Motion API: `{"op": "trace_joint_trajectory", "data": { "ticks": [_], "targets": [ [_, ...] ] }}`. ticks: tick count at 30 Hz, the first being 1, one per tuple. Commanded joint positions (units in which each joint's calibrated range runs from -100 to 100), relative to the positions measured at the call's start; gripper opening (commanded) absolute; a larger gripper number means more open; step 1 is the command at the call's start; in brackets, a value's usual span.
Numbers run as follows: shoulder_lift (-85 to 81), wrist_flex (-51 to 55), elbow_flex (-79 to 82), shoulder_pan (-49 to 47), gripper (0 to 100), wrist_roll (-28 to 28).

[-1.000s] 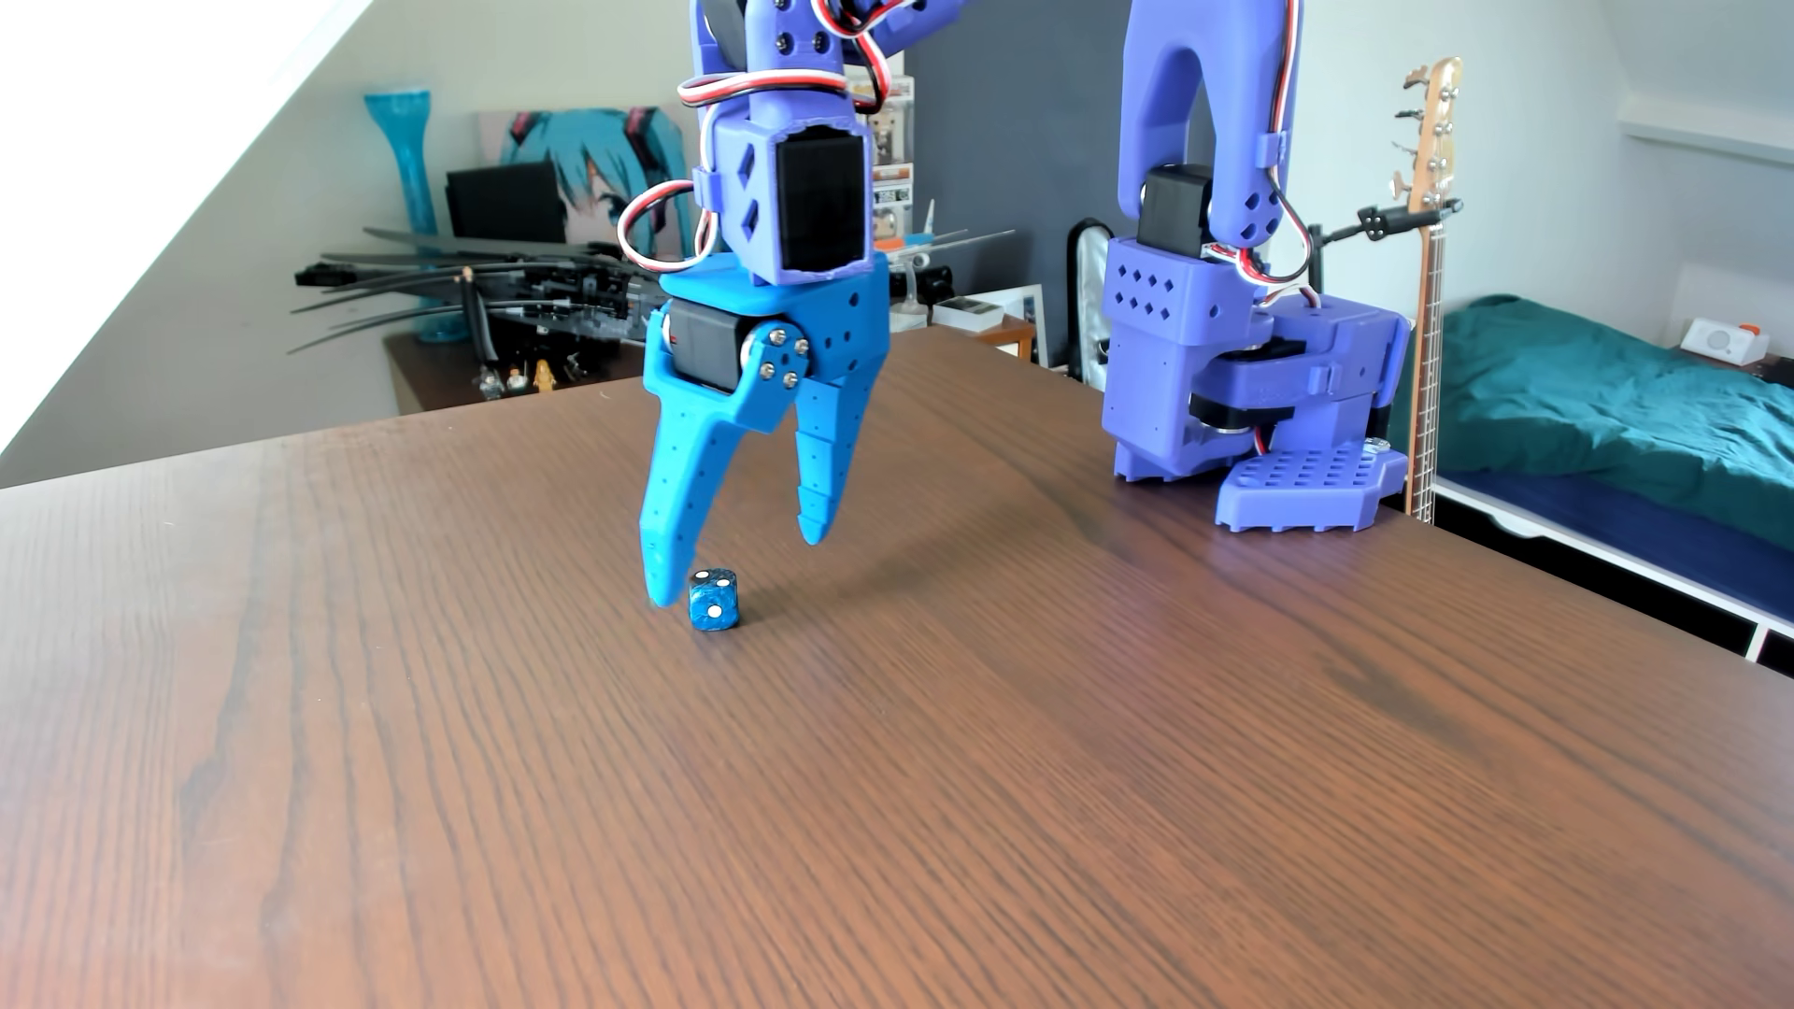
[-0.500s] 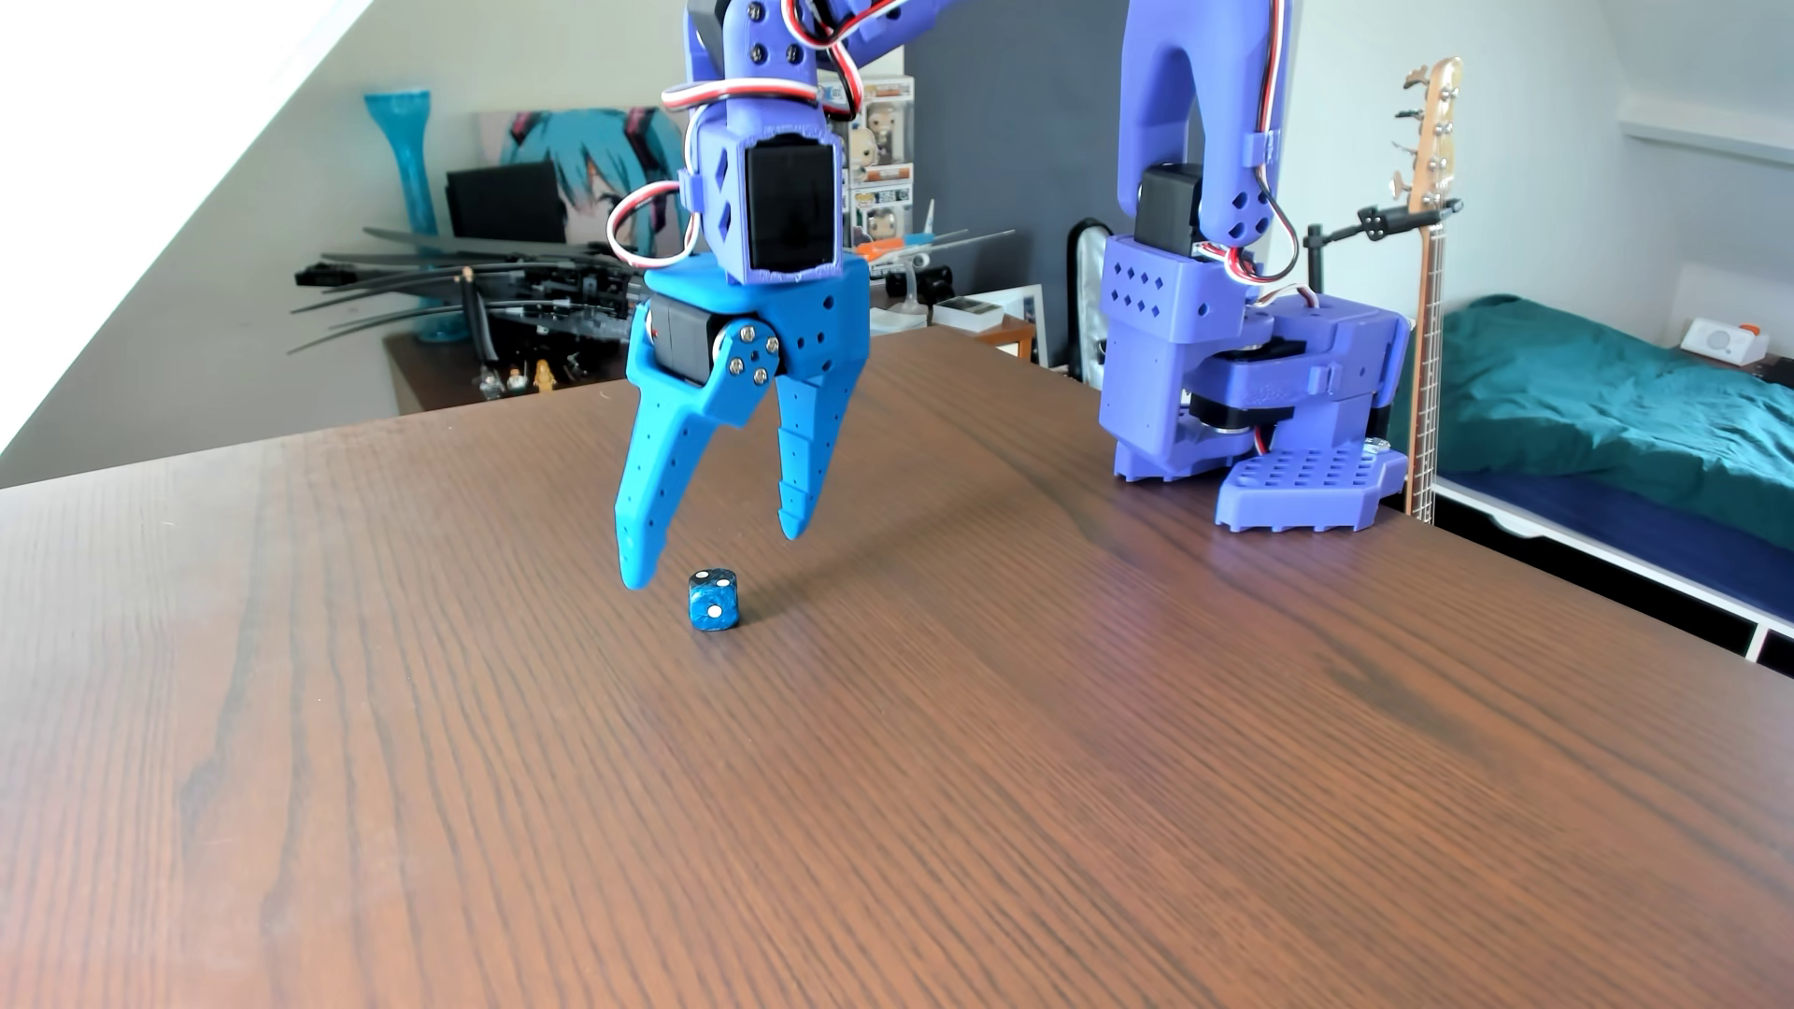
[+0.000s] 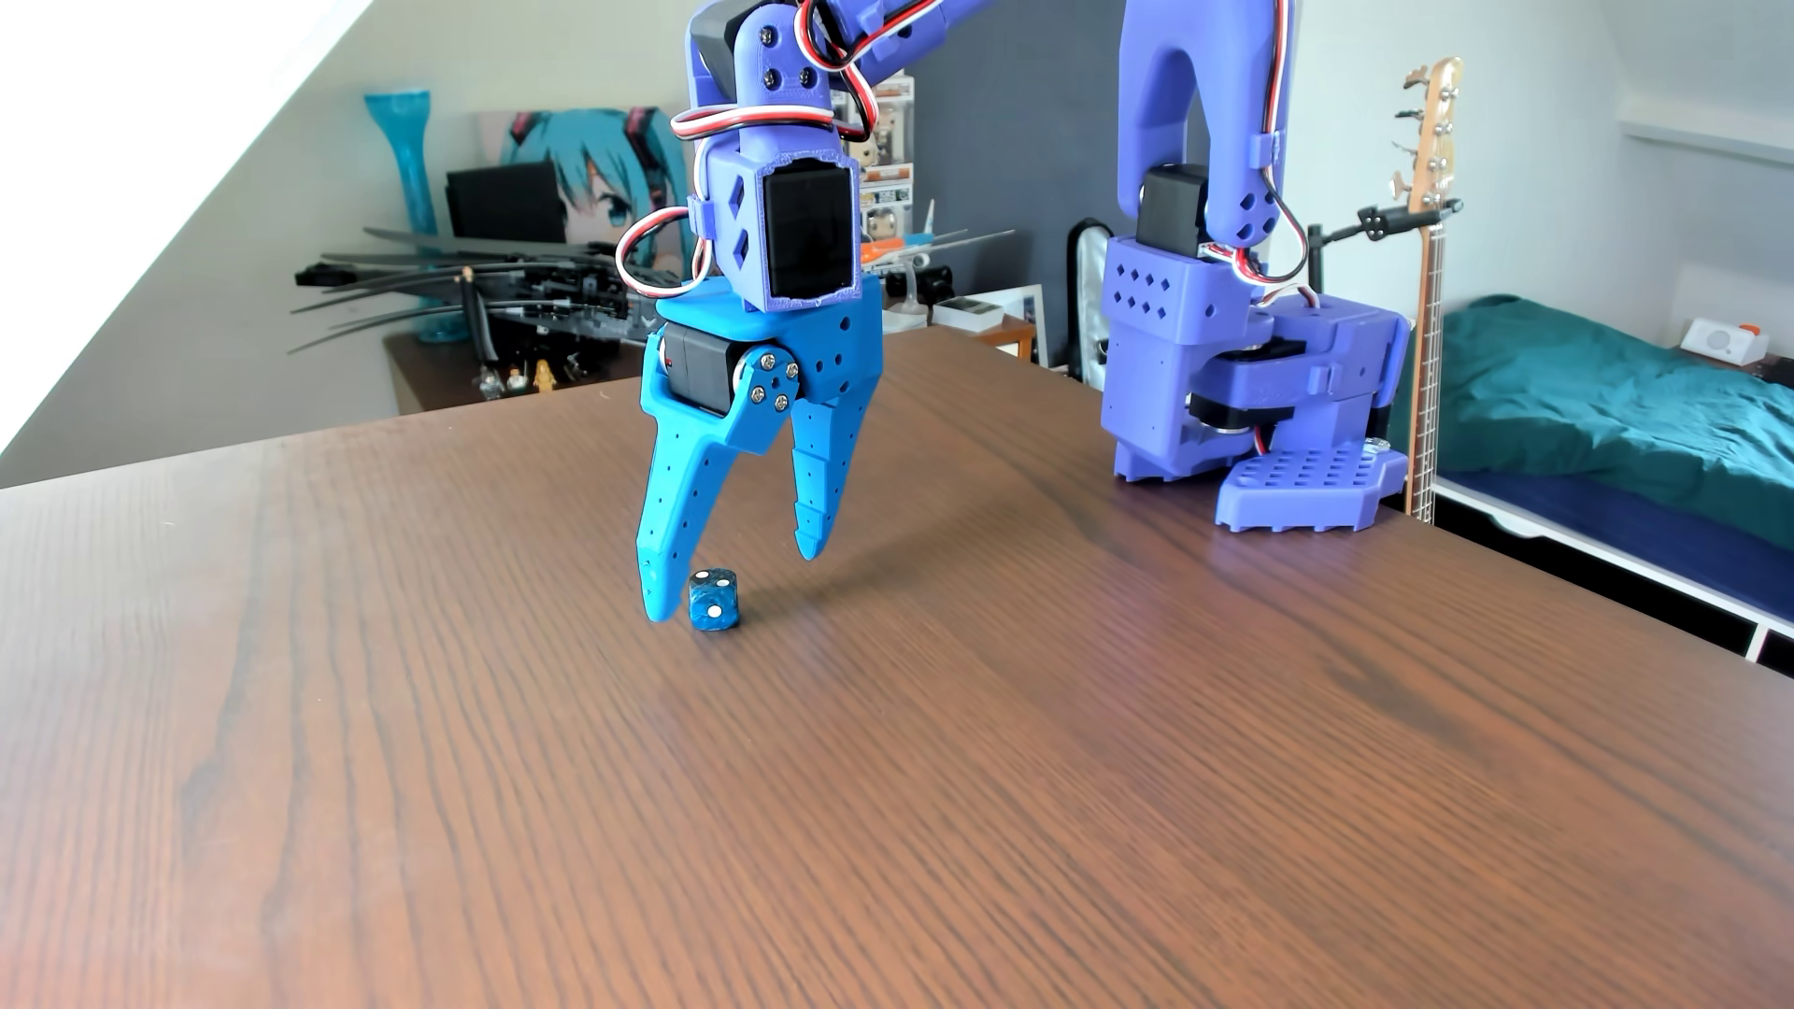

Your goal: Grab the blue dice

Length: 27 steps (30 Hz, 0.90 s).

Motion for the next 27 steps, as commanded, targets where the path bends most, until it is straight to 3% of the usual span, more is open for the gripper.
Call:
{"op": "trace_joint_trajectory", "data": {
  "ticks": [1,7,27],
  "targets": [
    [-0.7,-0.4,-1.2,0.0,27,0.2],
    [-0.7,-0.4,-0.8,0.4,13,0.2],
    [3.6,-3.1,-1.3,1.2,16,0.2]
  ]
}}
